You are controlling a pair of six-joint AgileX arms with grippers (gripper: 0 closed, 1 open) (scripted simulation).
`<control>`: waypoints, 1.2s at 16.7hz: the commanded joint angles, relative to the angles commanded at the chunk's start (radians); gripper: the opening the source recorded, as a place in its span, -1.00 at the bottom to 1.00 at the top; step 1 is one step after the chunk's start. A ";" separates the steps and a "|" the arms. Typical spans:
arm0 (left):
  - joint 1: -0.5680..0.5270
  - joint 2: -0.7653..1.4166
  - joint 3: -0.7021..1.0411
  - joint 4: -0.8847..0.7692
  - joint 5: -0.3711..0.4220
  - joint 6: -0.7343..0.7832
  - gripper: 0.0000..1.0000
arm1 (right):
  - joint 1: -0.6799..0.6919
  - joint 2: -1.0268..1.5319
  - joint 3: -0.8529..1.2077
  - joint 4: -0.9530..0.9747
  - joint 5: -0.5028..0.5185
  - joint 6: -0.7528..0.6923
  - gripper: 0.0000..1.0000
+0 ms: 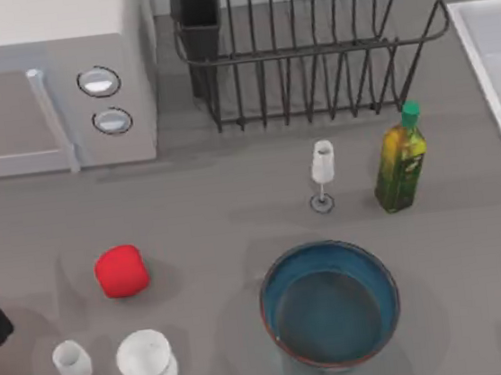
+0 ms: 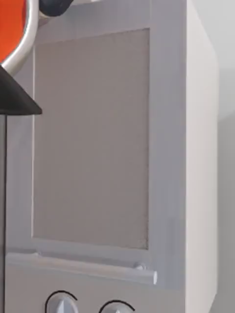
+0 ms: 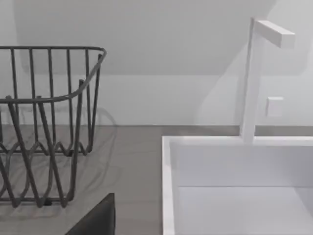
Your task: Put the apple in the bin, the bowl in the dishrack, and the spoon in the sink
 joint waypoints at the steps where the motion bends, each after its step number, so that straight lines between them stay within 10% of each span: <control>1: 0.000 0.000 0.000 0.000 0.000 0.000 1.00 | 0.000 0.000 0.000 0.000 0.000 0.000 1.00; 9: -0.069 0.289 0.222 -0.201 0.001 0.131 1.00 | 0.000 0.000 0.000 0.000 0.000 0.000 1.00; 20: -0.283 1.365 0.961 -0.756 0.008 0.571 1.00 | 0.000 0.000 0.000 0.000 0.000 0.000 1.00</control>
